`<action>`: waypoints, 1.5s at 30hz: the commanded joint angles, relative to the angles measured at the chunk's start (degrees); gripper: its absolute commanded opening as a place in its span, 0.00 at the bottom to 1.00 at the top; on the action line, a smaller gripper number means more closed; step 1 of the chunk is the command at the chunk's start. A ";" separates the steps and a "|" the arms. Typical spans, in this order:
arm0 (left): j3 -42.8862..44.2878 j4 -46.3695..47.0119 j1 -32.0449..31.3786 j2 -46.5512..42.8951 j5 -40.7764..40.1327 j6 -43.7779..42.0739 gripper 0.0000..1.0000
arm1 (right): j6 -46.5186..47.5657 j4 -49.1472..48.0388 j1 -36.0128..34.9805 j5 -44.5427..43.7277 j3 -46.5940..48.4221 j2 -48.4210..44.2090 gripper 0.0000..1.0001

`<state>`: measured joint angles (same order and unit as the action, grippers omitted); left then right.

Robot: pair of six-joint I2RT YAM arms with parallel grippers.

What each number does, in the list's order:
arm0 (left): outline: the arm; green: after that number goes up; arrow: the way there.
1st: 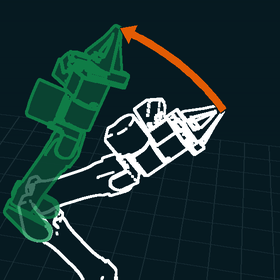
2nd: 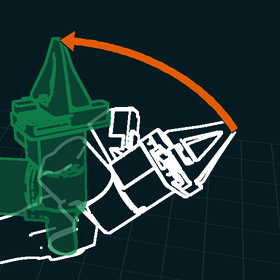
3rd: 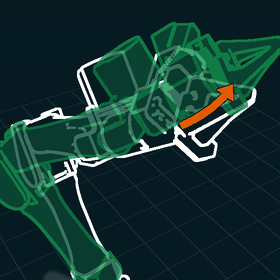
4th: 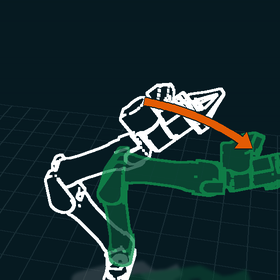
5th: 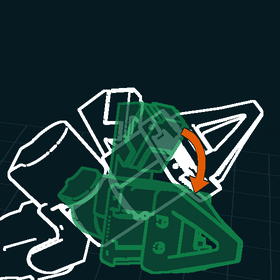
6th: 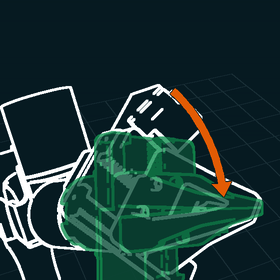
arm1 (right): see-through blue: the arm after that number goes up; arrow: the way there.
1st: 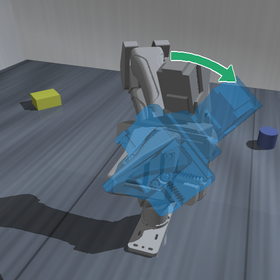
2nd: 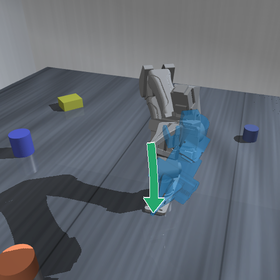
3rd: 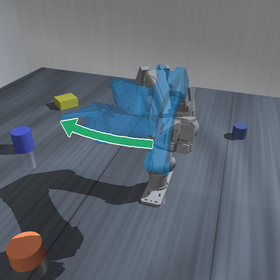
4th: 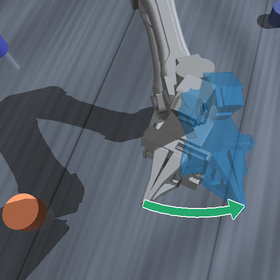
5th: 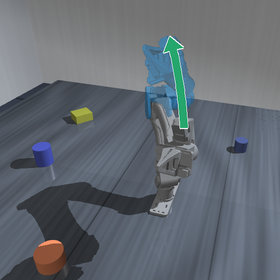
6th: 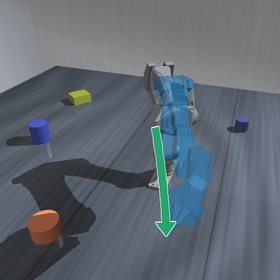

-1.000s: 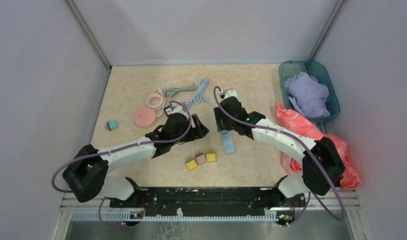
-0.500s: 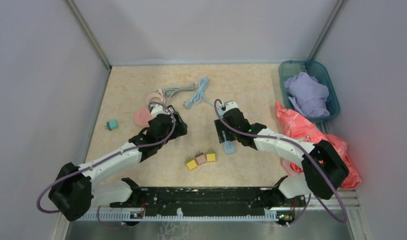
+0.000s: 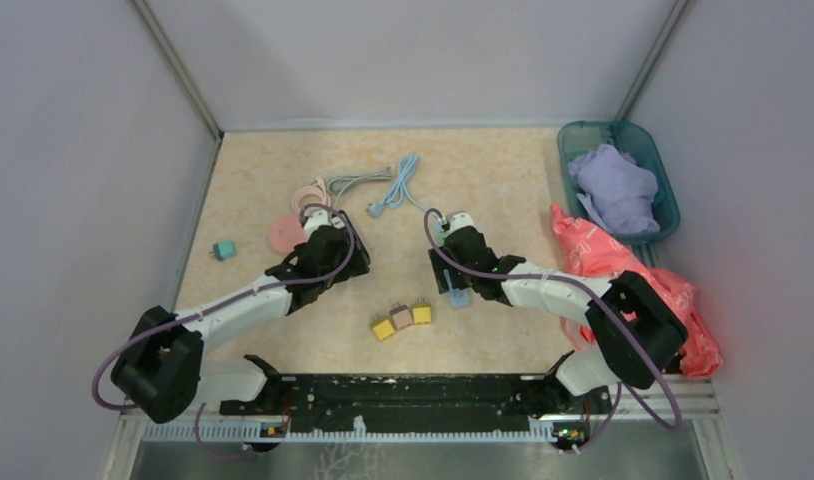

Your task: Insert the plug

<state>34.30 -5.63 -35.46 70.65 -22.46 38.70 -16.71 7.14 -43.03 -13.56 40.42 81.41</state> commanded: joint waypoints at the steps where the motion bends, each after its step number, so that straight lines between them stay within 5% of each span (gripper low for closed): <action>1: 2.59 0.59 0.57 3.19 1.88 -0.89 1.00 | 0.21 -4.43 -0.76 -1.54 -0.08 1.00 0.78; 14: 3.74 0.50 0.75 5.95 3.60 -0.82 1.00 | -0.40 -4.46 -0.74 -2.74 0.00 3.33 0.72; 21: 5.42 -1.78 0.33 6.24 11.71 -2.51 0.97 | -0.51 -4.17 -0.85 -2.59 -0.23 2.36 0.71; 33: 5.31 -7.21 -11.92 3.60 11.62 -6.06 0.95 | -0.86 -5.89 -0.85 -1.73 -1.22 1.17 0.73; 45: 6.96 -1.83 -19.97 4.80 13.88 -21.82 0.93 | -1.82 -6.91 -0.84 -1.33 -4.41 -8.56 0.75</action>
<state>38.65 -10.59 -53.41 75.37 -9.91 25.28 -17.74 3.27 -43.13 -14.81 37.17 78.26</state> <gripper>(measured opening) 0.934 0.750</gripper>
